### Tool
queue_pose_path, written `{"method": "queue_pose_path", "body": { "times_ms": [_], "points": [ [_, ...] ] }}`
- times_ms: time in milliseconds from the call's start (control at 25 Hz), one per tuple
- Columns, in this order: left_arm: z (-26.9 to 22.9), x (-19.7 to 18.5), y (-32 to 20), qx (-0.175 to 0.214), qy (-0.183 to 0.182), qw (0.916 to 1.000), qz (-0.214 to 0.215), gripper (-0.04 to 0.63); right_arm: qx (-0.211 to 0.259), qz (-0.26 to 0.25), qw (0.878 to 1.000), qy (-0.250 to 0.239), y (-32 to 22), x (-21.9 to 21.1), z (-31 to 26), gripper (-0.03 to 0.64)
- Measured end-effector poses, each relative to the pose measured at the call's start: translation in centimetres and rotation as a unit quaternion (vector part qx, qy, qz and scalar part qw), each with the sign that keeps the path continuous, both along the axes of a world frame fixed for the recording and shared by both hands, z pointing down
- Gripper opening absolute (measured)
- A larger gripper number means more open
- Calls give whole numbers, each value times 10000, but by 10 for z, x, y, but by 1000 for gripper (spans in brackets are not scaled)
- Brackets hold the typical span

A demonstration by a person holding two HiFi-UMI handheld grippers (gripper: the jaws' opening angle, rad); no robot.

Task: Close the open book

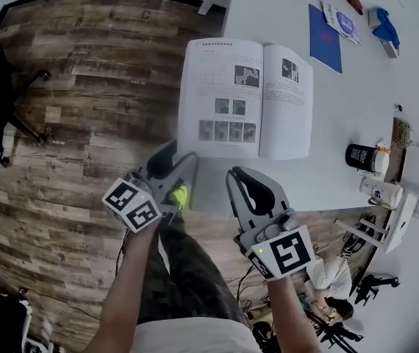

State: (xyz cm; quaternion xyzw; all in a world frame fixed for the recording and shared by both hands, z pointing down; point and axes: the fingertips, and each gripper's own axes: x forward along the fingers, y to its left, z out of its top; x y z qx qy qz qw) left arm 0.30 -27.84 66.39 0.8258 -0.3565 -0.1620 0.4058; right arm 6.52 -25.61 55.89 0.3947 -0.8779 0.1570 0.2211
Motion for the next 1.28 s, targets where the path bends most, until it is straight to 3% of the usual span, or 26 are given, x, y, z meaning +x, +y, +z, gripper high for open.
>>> {"method": "queue_pose_path", "body": {
  "times_ms": [160,400,920,1280],
  "points": [
    [-18,-8,-3,356,-340,9986,-197,116,43,34,10000,-43,-1,1,-2,31],
    [-39,-2,-2,646,-607,9959,-156,77,63,108,9999,-87,2,2,-5,31],
    [-90,12,-7,912,-1290,9870,288,46,343,493,9975,-376,-8,15,-34,31],
    [-152,44,-16,1299,-1915,9701,736,46,636,849,9934,-448,-11,53,-68,31]
  ]
}}
